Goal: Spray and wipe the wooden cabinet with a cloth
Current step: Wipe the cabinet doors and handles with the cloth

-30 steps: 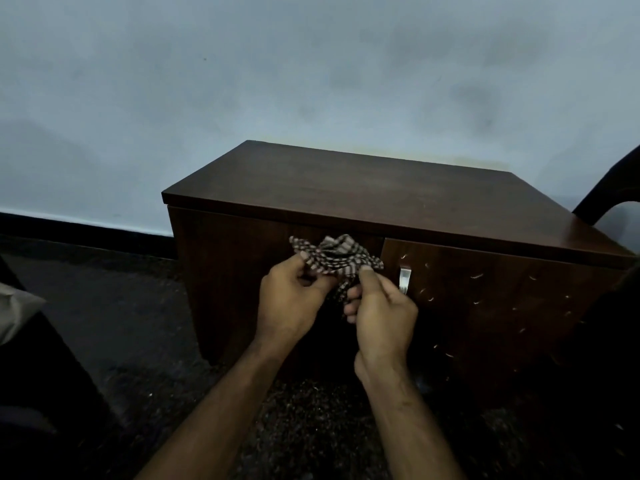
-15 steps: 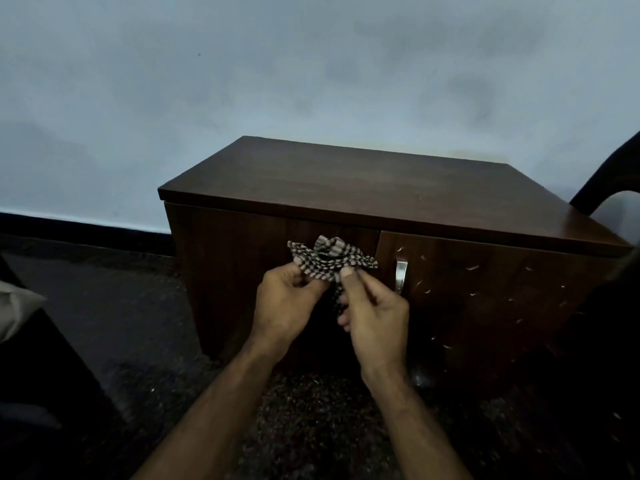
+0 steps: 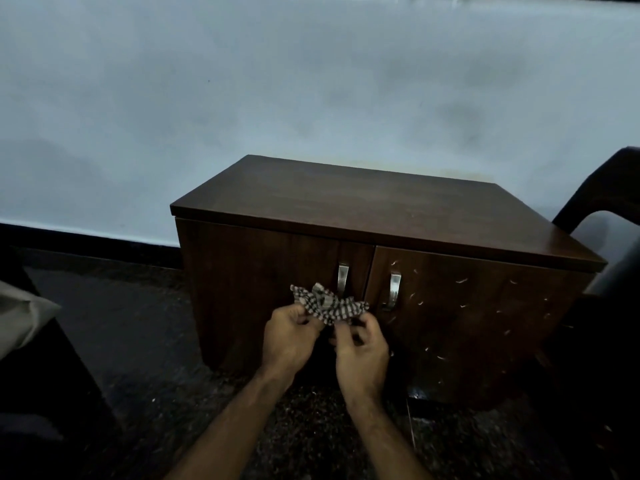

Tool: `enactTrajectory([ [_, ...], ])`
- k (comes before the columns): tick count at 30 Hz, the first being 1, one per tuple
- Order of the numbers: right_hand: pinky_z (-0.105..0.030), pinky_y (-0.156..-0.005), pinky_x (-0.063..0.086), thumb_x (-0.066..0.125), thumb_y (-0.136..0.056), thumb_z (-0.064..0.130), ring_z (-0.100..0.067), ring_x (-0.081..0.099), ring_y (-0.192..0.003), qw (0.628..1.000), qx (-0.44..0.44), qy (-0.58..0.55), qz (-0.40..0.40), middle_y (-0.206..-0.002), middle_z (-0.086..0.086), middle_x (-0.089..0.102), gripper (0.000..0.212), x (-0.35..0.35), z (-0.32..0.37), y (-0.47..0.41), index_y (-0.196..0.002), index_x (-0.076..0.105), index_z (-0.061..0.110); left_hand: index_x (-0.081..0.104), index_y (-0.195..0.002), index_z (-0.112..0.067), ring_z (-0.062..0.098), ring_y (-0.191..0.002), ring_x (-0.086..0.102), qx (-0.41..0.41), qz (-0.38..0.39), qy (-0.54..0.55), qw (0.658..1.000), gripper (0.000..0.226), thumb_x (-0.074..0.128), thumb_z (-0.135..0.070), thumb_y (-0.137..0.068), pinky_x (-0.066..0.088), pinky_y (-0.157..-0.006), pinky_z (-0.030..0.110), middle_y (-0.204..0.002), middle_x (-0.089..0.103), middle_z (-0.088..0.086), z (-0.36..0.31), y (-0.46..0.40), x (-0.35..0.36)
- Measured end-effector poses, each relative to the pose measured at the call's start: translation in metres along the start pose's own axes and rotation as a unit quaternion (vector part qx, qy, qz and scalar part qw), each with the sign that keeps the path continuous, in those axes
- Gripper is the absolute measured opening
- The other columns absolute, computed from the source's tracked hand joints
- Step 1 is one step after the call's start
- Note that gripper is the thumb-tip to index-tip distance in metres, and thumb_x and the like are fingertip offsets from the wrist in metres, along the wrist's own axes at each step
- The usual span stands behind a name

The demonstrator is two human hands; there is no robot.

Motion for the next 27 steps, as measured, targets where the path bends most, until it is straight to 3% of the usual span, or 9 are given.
enactTrajectory([
  [4,-0.047,-0.074,0.061,0.061,-0.075,0.049,-0.011,0.073,-0.074,0.999,0.019,0.037,0.006,-0.081,0.011,0.075,0.024,0.0,0.003,0.0,-0.098,0.064,0.044,0.079,-0.092,-0.033,0.014,-0.087,0.075,-0.002,0.008,-0.003,1.0,0.025,0.069,-0.04,-0.07,0.058,-0.088,0.054,-0.09,0.08,-0.008,0.008,-0.001,0.003],
  [8,-0.036,-0.067,0.058,0.065,-0.088,0.035,-0.006,0.07,-0.071,0.997,-0.034,0.068,-0.024,-0.083,0.013,0.074,0.022,-0.006,0.025,-0.009,-0.107,0.064,0.045,0.079,-0.097,-0.034,0.017,-0.092,0.075,0.028,-0.001,0.021,0.999,0.024,0.071,-0.036,-0.074,0.06,-0.088,0.05,-0.093,0.08,-0.007,-0.008,-0.001,0.002],
  [11,-0.04,-0.066,0.059,0.062,-0.089,0.039,-0.007,0.067,-0.068,0.995,-0.035,0.092,-0.011,-0.091,0.013,0.072,0.036,-0.003,0.02,-0.005,-0.125,0.063,0.039,0.079,-0.096,-0.035,0.019,-0.095,0.076,0.016,0.008,0.011,1.0,0.023,0.072,-0.035,-0.074,0.059,-0.089,0.051,-0.093,0.08,-0.007,-0.001,-0.004,0.003],
  [14,-0.04,-0.072,0.059,0.063,-0.087,0.04,-0.008,0.068,-0.076,0.99,0.001,0.141,0.017,-0.09,0.014,0.072,0.04,-0.003,0.001,0.0,-0.127,0.063,0.039,0.08,-0.094,-0.035,0.018,-0.09,0.075,-0.015,0.029,-0.021,0.999,0.024,0.072,-0.037,-0.071,0.059,-0.089,0.051,-0.091,0.08,-0.008,0.021,-0.004,0.001],
  [18,-0.042,-0.078,0.059,0.054,-0.073,0.054,-0.013,0.071,-0.083,0.983,0.054,0.166,0.051,-0.091,0.012,0.074,0.055,-0.009,-0.024,0.003,-0.125,0.062,0.041,0.08,-0.08,-0.035,0.001,-0.064,0.059,-0.078,0.108,-0.084,0.987,0.017,0.074,-0.045,-0.068,0.046,-0.068,0.028,-0.077,0.076,-0.016,0.045,0.011,-0.001],
  [21,-0.042,-0.086,0.059,0.06,-0.086,0.037,-0.013,0.069,-0.095,0.986,0.048,0.147,0.057,-0.105,0.009,0.073,0.04,-0.02,-0.024,0.004,-0.126,0.063,0.036,0.077,-0.068,-0.021,0.003,-0.056,0.058,-0.129,0.133,-0.16,0.97,0.022,0.07,-0.032,-0.086,0.039,-0.055,0.022,-0.068,0.075,-0.005,0.04,0.022,-0.019],
  [23,-0.033,-0.089,0.057,0.059,-0.096,0.02,-0.009,0.066,-0.103,0.991,0.043,0.108,0.067,-0.115,0.008,0.07,0.033,-0.028,-0.015,0.004,-0.126,0.063,0.033,0.073,-0.067,-0.017,0.004,-0.055,0.062,-0.133,0.16,-0.193,0.959,0.033,0.06,-0.027,-0.096,0.041,-0.052,0.018,-0.067,0.074,-0.002,0.023,0.025,-0.035],
  [25,-0.026,-0.088,0.053,0.057,-0.099,0.013,-0.008,0.064,-0.108,0.992,0.054,0.061,0.095,-0.116,0.01,0.069,0.032,-0.033,-0.009,0.004,-0.125,0.064,0.03,0.071,-0.065,-0.017,0.002,-0.053,0.062,-0.084,0.126,-0.2,0.968,0.035,0.059,-0.025,-0.098,0.046,-0.053,0.017,-0.062,0.071,-0.005,0.001,0.019,-0.05],
  [27,-0.027,-0.089,0.052,0.055,-0.099,0.008,-0.009,0.065,-0.108,0.99,0.078,0.008,0.118,-0.114,0.01,0.072,0.033,-0.036,-0.003,0.01,-0.12,0.067,0.032,0.074,-0.07,-0.02,0.0,-0.061,0.065,0.008,0.076,-0.212,0.974,0.026,0.066,-0.03,-0.092,0.052,-0.065,0.02,-0.069,0.074,-0.01,-0.024,0.015,-0.056],
])
Point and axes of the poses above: each hand's wrist, its own y-axis away from the middle knuckle, its own x-axis out of the palm, z = x × y, the point moved 7 cm from there along -y, towards the middle knuckle
